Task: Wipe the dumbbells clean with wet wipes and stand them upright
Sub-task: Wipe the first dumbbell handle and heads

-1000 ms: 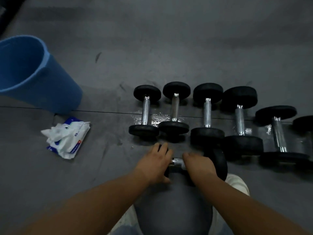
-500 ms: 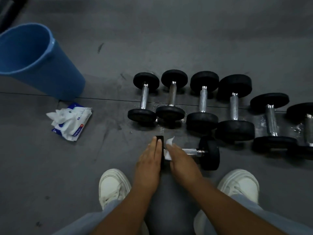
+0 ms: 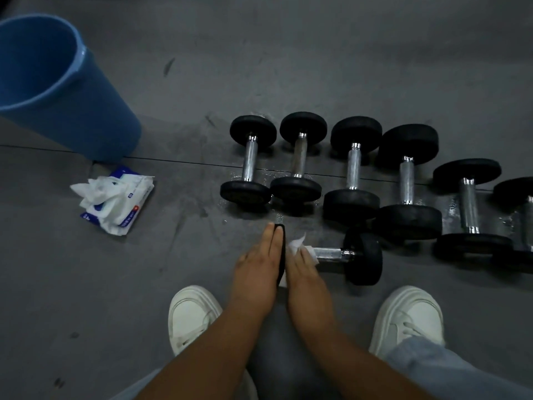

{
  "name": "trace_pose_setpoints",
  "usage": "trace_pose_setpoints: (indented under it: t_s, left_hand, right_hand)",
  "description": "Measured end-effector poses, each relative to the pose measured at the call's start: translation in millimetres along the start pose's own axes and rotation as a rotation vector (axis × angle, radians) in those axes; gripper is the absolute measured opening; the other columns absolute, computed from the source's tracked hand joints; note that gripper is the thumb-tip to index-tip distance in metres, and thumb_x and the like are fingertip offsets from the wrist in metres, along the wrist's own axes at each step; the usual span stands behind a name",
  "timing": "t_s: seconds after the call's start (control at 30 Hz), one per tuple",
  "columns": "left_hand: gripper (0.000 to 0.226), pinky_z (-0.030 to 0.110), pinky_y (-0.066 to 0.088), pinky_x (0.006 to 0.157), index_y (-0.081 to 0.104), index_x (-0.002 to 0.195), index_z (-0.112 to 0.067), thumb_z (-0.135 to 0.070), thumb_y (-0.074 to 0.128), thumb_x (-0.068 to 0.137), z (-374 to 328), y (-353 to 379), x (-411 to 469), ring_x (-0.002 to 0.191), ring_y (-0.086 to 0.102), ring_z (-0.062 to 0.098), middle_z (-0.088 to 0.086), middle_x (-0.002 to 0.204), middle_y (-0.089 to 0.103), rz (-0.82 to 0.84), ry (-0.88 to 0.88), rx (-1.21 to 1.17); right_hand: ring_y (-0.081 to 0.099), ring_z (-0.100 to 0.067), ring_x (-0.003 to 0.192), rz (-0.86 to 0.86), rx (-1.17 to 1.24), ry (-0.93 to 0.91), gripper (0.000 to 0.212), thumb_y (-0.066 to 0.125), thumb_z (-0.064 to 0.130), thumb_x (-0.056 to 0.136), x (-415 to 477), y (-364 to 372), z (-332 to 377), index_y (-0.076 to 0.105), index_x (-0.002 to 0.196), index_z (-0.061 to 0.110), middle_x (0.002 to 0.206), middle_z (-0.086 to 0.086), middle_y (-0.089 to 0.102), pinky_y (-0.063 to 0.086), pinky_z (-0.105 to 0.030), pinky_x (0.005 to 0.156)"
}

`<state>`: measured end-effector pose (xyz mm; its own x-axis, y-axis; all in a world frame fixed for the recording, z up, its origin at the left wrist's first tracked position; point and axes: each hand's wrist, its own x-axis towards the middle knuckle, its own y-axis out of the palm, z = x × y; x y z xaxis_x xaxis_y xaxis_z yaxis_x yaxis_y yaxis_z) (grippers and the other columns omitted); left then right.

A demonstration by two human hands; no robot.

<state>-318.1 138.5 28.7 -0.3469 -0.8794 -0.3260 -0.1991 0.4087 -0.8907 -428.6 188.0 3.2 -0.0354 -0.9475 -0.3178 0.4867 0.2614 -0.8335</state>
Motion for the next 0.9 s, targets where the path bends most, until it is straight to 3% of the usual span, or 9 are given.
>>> trace_pose_setpoints:
  t_s: [0.1, 0.2, 0.27, 0.4, 0.57, 0.67, 0.73, 0.83, 0.9]
  left_hand:
    - [0.085, 0.031, 0.042, 0.097, -0.007, 0.157, -0.020, -0.008, 0.050, 0.095, -3.0, 3.7, -3.9, 0.118, 0.054, 0.017, -0.005, 0.164, -0.017, 0.012, -0.028, 0.015]
    - [0.087, 0.032, 0.043, 0.094, -0.005, 0.157, -0.022, -0.009, 0.052, 0.093, 0.4, 4.3, -1.1, 0.115, 0.057, 0.018, -0.006, 0.165, -0.015, 0.000, -0.030, 0.017]
    - [0.086, 0.032, 0.044, 0.092, -0.005, 0.157, -0.022, -0.011, 0.051, 0.093, 0.7, 2.2, 0.5, 0.114, 0.058, 0.018, -0.006, 0.165, -0.016, 0.019, -0.025, 0.030]
    - [0.085, 0.033, 0.045, 0.089, -0.004, 0.157, -0.021, -0.012, 0.051, 0.094, -1.3, 2.0, 0.7, 0.107, 0.060, 0.018, -0.006, 0.164, -0.016, 0.046, -0.035, 0.047]
    - [0.088, 0.034, 0.046, 0.085, -0.003, 0.157, -0.023, -0.013, 0.054, 0.092, -1.6, -3.4, 5.3, 0.103, 0.061, 0.019, -0.007, 0.164, -0.014, 0.065, -0.035, 0.062]
    - [0.086, 0.036, 0.047, 0.084, -0.001, 0.157, -0.022, -0.013, 0.054, 0.092, -1.7, -3.9, 8.2, 0.104, 0.062, 0.021, -0.008, 0.165, -0.013, 0.083, -0.043, 0.047]
    - [0.089, 0.037, 0.048, 0.085, -0.001, 0.157, -0.022, -0.012, 0.057, 0.091, -2.8, -4.3, 10.9, 0.107, 0.062, 0.022, -0.008, 0.165, -0.013, 0.096, -0.052, 0.045]
    - [0.092, 0.037, 0.048, 0.081, -0.002, 0.157, -0.023, -0.013, 0.060, 0.090, -1.0, -5.2, 15.9, 0.106, 0.062, 0.022, -0.008, 0.164, -0.013, 0.092, -0.055, 0.068]
    - [0.091, 0.037, 0.048, 0.078, -0.002, 0.157, -0.024, -0.012, 0.058, 0.090, 0.4, -4.9, 16.1, 0.101, 0.064, 0.024, -0.008, 0.164, -0.013, 0.089, -0.057, 0.067]
  right_hand:
    - [0.035, -0.019, 0.140, 0.011, -0.135, -0.063, 0.061, 0.042, 0.009, 0.082, 4.6, -0.6, -7.3, 0.043, 0.144, 0.013, 0.147, -0.006, 0.045, 0.052, -0.035, 0.084]
    - [0.015, -0.016, 0.148, 0.105, -0.186, -0.054, 0.064, 0.040, 0.015, 0.092, 26.8, -9.5, -12.0, 0.021, 0.153, 0.020, 0.158, 0.001, 0.025, 0.036, -0.037, 0.104]
    - [0.007, -0.016, 0.149, 0.111, -0.139, -0.001, 0.071, 0.043, 0.012, 0.090, 15.7, -8.2, -6.8, 0.015, 0.154, 0.022, 0.160, 0.002, 0.017, 0.033, -0.038, 0.106]
    - [0.037, -0.025, 0.139, 0.076, -0.278, -0.010, 0.066, 0.046, 0.014, 0.078, 6.4, -6.6, -3.8, 0.043, 0.144, 0.016, 0.145, -0.005, 0.047, 0.043, -0.041, 0.096]
    - [0.025, -0.026, 0.144, 0.050, -0.369, 0.043, 0.060, 0.047, 0.026, 0.090, 29.0, -3.2, -4.3, 0.035, 0.148, 0.017, 0.151, -0.006, 0.038, 0.016, -0.050, 0.112]
    - [0.042, -0.031, 0.135, 0.047, -0.351, -0.002, 0.064, 0.032, 0.024, 0.080, -1.5, -1.9, -4.0, 0.048, 0.141, 0.015, 0.137, -0.008, 0.054, 0.024, -0.050, 0.106]
    - [0.042, -0.030, 0.135, 0.030, -0.341, -0.031, 0.065, 0.030, 0.025, 0.079, 2.0, -3.6, -9.8, 0.048, 0.141, 0.015, 0.138, -0.007, 0.054, 0.029, -0.052, 0.106]
    - [0.030, -0.024, 0.142, 0.056, -0.332, -0.013, 0.057, 0.041, 0.023, 0.088, 28.0, -9.4, -9.6, 0.038, 0.145, 0.021, 0.146, -0.001, 0.045, 0.018, -0.053, 0.113]
    - [0.039, -0.019, 0.136, 0.031, -0.341, 0.002, 0.043, 0.049, 0.025, 0.090, 47.0, -14.8, -5.9, 0.050, 0.132, 0.026, 0.135, -0.001, 0.054, 0.015, -0.049, 0.112]
